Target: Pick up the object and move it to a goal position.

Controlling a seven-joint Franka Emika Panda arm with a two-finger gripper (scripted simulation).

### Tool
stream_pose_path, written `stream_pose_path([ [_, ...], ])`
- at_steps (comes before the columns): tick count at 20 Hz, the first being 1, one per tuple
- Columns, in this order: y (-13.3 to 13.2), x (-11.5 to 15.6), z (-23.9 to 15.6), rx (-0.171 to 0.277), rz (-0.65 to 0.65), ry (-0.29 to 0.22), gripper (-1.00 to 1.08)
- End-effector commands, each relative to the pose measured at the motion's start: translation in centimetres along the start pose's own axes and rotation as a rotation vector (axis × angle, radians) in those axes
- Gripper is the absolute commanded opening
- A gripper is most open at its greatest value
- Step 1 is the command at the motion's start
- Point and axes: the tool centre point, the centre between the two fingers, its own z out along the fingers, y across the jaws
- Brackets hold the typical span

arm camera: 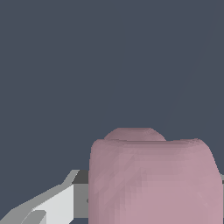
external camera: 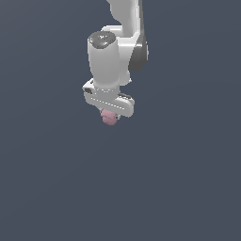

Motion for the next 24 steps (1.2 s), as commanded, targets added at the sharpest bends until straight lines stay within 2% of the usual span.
stream_pose_path([
  [1,1.3,-0.4,-2.7,0.000,0.000,0.000,-1.00],
  [13,5.7,-1.3,-12.2,-0.001,0.000,0.000,-1.00],
  [18,6.5,-1.4,-14.1,-0.002,0.000,0.000,-1.00],
  [24,6.6,-1.3,-14.4,-0.002,0.000,0.000,-1.00],
])
